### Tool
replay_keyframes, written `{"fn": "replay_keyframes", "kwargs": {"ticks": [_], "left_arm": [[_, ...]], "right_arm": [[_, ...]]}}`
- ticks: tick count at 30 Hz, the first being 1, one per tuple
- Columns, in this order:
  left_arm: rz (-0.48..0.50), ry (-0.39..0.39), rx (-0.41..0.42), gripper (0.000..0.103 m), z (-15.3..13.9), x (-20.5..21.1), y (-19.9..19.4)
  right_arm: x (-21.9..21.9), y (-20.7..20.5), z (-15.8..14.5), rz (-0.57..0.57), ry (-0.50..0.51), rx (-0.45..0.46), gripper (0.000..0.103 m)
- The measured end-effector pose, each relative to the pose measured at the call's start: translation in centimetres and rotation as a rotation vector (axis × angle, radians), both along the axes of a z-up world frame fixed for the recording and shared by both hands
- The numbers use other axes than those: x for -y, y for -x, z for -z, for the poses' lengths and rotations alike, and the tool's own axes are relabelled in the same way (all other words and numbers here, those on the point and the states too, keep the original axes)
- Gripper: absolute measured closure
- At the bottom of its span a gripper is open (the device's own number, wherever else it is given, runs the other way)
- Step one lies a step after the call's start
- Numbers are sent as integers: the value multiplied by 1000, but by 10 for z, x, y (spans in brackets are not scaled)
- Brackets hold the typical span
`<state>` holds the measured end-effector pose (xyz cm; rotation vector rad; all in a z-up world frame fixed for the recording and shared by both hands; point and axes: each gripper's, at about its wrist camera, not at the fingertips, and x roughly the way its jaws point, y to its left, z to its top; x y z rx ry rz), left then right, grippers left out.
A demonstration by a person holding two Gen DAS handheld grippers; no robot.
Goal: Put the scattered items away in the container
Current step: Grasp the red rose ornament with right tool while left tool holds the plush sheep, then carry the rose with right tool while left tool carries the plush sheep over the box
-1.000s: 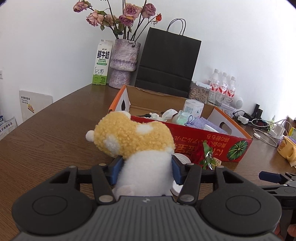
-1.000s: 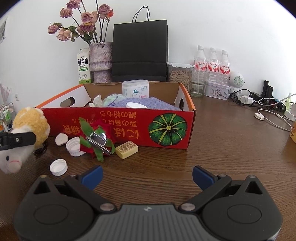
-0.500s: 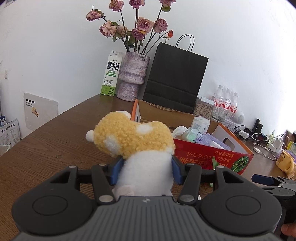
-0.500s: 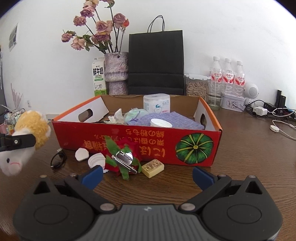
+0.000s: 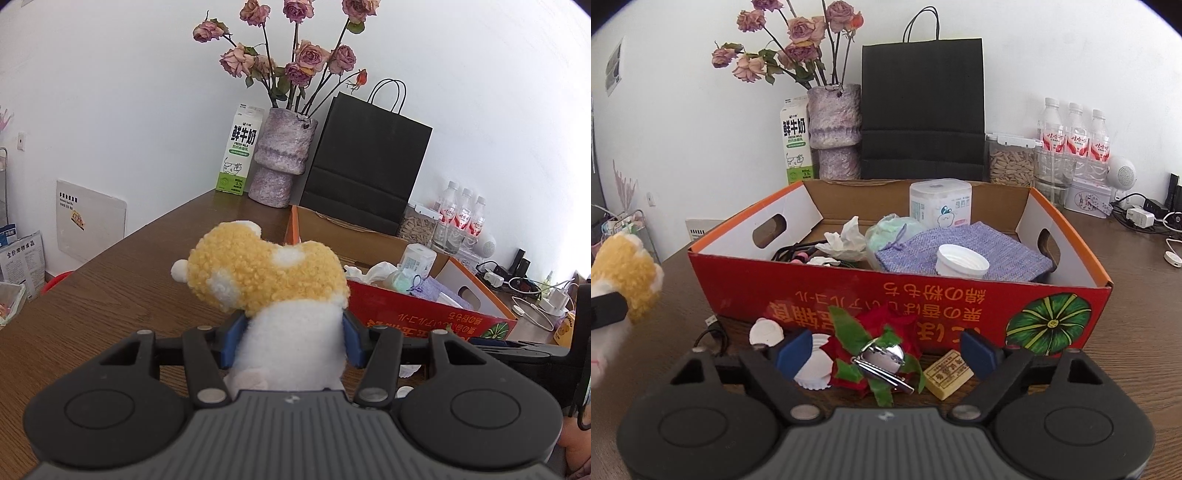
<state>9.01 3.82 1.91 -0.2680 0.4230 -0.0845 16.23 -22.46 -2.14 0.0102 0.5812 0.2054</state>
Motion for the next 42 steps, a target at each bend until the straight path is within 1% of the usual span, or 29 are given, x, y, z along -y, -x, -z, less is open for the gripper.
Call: {"fn": "replay_keyframes", "kwargs": {"ticks": [1,3,5,7,17,25,33,42], "left_arm": [[-1,0,-1,49,0,-1,0],[-3,1,-3,49,1,-2,0],[-5,2,-6,49,2,-3,-1],[-4,1,-8,49,2,-2,0],[8,-8,0,49,-1,3,1],[27,-13,27,48,-10,12,3],[62,-12,83,48,-31,30,-6],[106,-15,161,48,-61,58,-30]], "right_arm": [[0,-1,1,-2,-1,-7,29],[0,-2,3,-11,-4,-28,49],[1,0,3,-23,-13,-34,59],[2,3,3,-33,-17,-23,62],[12,19,-7,-38,-49,27,65],[18,35,-28,-54,-76,95,65],[26,40,-58,-60,-95,185,65],[42,24,-83,-42,-114,263,65]]}}
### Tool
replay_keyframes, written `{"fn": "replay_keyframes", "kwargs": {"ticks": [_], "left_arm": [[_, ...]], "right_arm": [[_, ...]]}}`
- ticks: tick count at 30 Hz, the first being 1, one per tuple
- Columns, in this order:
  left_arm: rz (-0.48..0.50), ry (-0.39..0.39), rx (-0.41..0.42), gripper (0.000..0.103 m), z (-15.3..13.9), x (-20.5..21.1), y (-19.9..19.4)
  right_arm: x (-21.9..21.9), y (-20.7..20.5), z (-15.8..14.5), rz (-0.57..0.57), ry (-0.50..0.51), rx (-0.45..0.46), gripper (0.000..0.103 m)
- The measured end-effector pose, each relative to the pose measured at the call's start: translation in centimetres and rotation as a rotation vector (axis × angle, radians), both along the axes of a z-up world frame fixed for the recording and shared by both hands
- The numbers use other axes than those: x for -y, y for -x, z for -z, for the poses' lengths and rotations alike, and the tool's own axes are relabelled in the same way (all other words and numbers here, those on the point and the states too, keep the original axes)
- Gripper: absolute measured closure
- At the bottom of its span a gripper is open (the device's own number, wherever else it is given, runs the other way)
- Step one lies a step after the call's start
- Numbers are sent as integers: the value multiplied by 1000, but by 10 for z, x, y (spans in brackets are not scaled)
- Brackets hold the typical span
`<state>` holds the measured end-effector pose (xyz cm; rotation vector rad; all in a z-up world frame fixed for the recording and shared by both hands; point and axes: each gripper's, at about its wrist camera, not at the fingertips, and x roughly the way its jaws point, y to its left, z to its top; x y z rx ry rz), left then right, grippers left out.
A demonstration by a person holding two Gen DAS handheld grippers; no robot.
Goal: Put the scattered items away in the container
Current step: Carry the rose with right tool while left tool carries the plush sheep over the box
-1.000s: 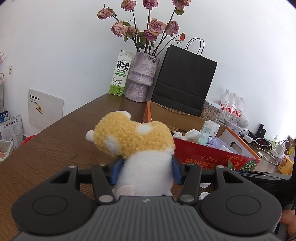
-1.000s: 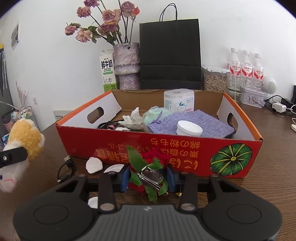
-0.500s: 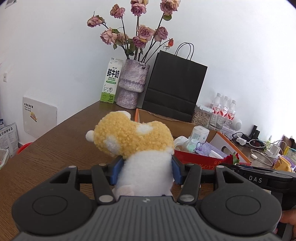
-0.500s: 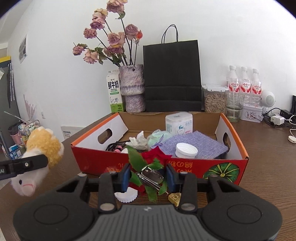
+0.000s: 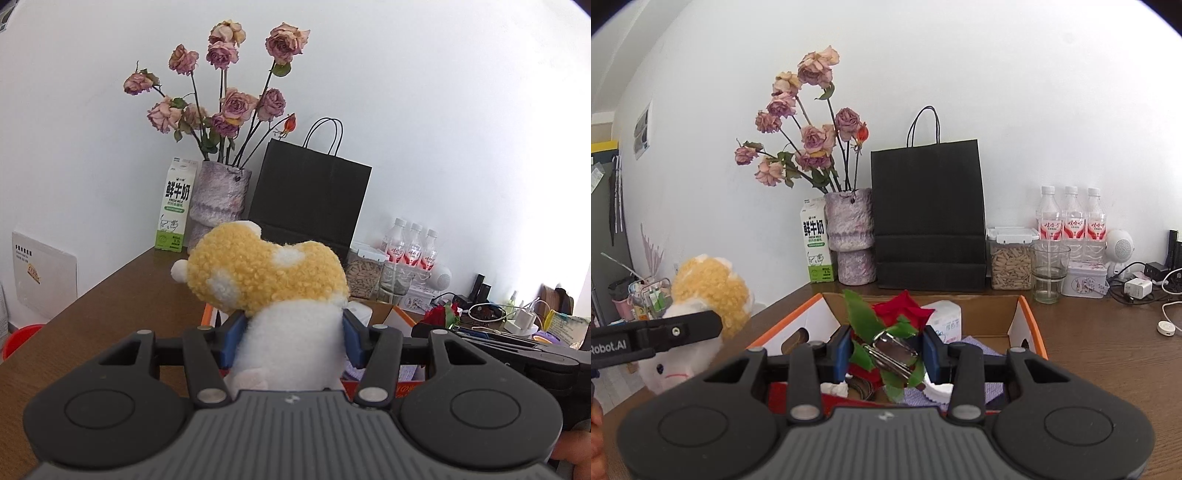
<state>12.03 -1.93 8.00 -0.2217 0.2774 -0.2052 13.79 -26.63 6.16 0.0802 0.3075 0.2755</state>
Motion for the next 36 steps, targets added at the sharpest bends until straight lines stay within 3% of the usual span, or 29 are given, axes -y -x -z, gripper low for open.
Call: {"fn": "replay_keyframes", "kwargs": {"ticks": [10,15,18,23,32,36], "left_arm": [[-14,27,8,48,-2,20,-57],[-22,23,-13,48,14,28,-99],[-13,25,-70,48,32,29,-119],[-9,12,-86,48,42,25,-122],[-18,-41,-90,48,50,32,-125],[-7,-51,-95,45,53,33,-127]], "right_arm": [[24,-52,-4,57,-10,25,65],[36,-83,12,87,-15,-5,65],[42,-99,28,98,-27,-41,65],[42,-110,47,121,2,-86,65],[39,-109,50,113,6,-80,65],[37,-108,52,88,1,-88,57]]}}
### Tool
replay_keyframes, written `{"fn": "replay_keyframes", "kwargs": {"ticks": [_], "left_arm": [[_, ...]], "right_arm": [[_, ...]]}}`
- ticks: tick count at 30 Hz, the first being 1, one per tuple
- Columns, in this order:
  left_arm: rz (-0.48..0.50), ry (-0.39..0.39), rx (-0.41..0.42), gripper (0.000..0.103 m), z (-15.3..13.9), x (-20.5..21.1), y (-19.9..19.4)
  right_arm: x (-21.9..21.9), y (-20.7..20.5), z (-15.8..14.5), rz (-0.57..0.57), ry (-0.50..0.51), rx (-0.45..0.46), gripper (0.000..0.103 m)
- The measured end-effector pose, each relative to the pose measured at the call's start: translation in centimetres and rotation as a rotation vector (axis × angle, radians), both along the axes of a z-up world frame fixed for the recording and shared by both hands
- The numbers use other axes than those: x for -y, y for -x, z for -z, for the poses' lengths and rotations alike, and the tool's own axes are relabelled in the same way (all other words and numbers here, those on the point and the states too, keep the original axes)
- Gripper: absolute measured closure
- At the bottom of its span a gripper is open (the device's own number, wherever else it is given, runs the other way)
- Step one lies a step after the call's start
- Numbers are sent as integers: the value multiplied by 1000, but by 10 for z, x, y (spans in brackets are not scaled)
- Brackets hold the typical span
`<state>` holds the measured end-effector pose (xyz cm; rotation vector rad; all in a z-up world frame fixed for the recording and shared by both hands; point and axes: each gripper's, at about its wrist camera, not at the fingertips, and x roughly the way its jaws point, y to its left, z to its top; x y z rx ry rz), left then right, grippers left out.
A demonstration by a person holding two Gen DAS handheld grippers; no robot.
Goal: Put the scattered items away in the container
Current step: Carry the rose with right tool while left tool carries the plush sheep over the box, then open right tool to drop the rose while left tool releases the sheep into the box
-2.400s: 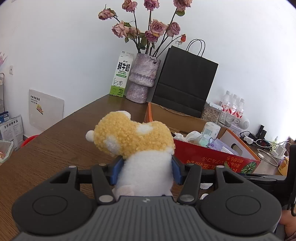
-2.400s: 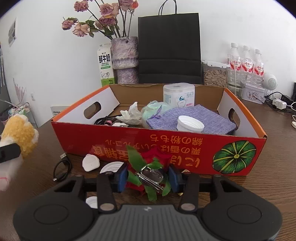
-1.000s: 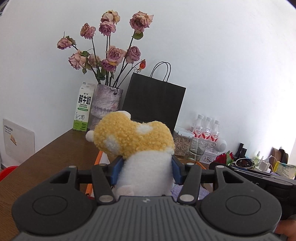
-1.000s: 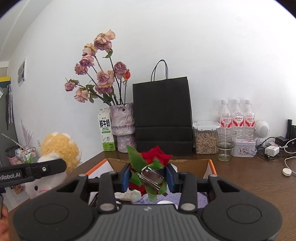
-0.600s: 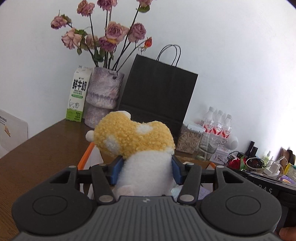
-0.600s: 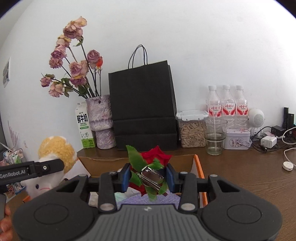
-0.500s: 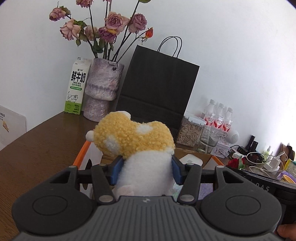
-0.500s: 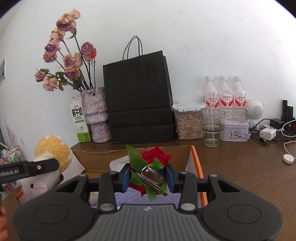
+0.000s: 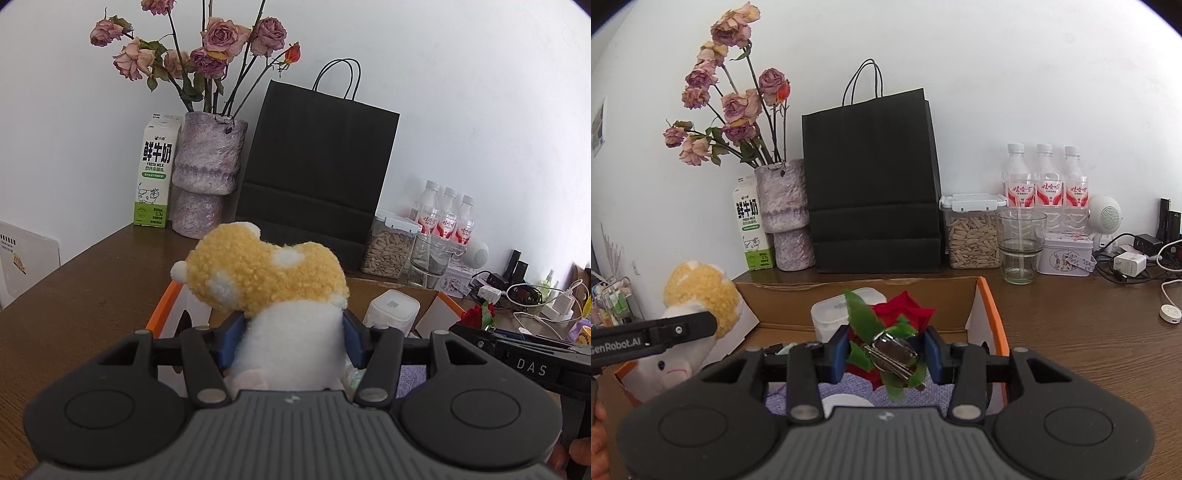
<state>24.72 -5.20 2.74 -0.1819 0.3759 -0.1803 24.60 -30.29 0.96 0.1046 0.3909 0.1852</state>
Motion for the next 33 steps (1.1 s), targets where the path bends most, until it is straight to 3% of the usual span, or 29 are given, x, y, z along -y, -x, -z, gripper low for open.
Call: {"fn": "replay_keyframes", "kwargs": {"ticks": [1,2,3,5,9,24,33], "left_arm": [[2,-5,4,33,0,1,1],[6,-10,17,22,1,2,2],[11,-14,34,1,0,3,5],[4,-28,79,0,-2,6,11],[-25,-56,92,0,-2,9,14],[-23,-37,93,0,1,7,20],[-27,-20,156,0,1,3,32]], "right_arm": [[0,1,1,-11,-9,0,53],[-1,3,1,-22,-18,0,38],[-1,5,0,-23,-24,4,16],[-4,11,-3,-13,-18,37,0],[-7,19,-6,10,4,64,0],[-13,28,-8,10,39,78,0],[-14,36,-7,7,32,91,0]]}}
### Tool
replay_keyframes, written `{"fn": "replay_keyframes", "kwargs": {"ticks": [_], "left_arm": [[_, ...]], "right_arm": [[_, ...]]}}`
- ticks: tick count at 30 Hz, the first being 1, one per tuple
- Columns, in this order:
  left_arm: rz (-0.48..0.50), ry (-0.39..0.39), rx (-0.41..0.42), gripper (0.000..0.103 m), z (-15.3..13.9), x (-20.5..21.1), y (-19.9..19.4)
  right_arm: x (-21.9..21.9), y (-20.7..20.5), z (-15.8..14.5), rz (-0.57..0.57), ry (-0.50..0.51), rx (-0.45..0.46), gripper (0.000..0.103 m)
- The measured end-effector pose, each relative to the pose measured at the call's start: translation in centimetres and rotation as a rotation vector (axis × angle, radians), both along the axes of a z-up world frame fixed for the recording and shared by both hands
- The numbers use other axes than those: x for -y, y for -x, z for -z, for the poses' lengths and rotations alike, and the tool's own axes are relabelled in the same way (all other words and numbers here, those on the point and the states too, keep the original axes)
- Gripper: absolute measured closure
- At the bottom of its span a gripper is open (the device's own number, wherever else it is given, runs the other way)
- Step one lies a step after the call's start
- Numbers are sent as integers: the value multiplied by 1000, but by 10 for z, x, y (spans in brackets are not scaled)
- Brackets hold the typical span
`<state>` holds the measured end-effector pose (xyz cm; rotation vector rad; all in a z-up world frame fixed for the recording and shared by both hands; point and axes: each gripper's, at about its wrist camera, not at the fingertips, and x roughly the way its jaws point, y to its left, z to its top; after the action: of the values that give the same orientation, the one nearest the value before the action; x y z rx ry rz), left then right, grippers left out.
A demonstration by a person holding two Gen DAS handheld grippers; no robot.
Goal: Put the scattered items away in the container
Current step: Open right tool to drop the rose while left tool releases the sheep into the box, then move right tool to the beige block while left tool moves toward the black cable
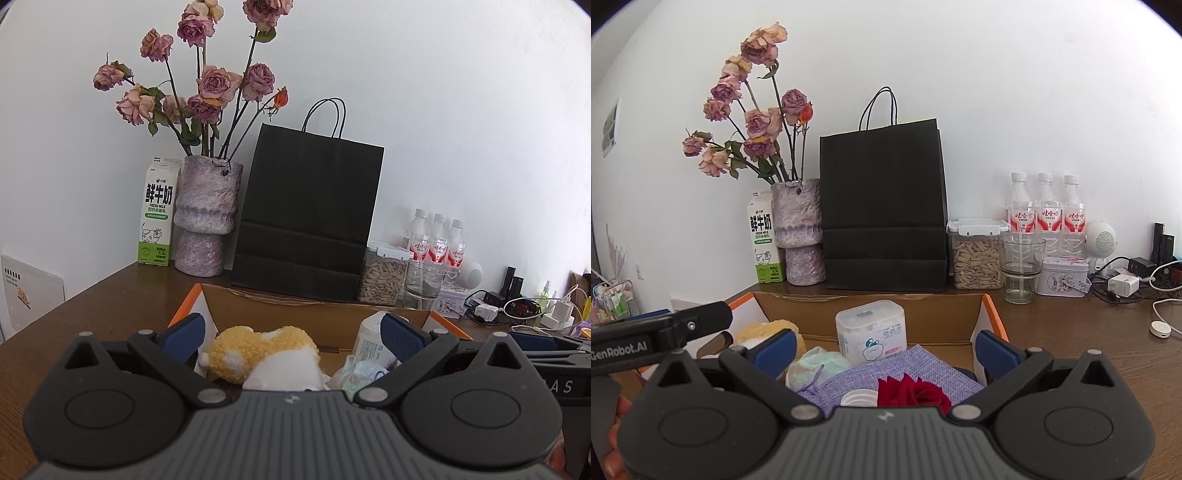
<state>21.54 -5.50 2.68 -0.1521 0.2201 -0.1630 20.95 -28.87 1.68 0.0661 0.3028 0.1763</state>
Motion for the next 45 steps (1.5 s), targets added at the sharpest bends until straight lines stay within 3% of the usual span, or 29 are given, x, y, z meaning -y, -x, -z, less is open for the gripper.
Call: {"fn": "replay_keyframes", "kwargs": {"ticks": [8,24,45], "left_arm": [[-56,3,12,0,3,-10,15],[-92,-38,-58,0,10,-39,69],[-116,-73,-203,0,28,-64,94]], "right_arm": [[-3,20,8,3,17,2,0],[-12,74,19,-5,61,-10,0],[-7,85,42,-3,83,-226,0]]}}
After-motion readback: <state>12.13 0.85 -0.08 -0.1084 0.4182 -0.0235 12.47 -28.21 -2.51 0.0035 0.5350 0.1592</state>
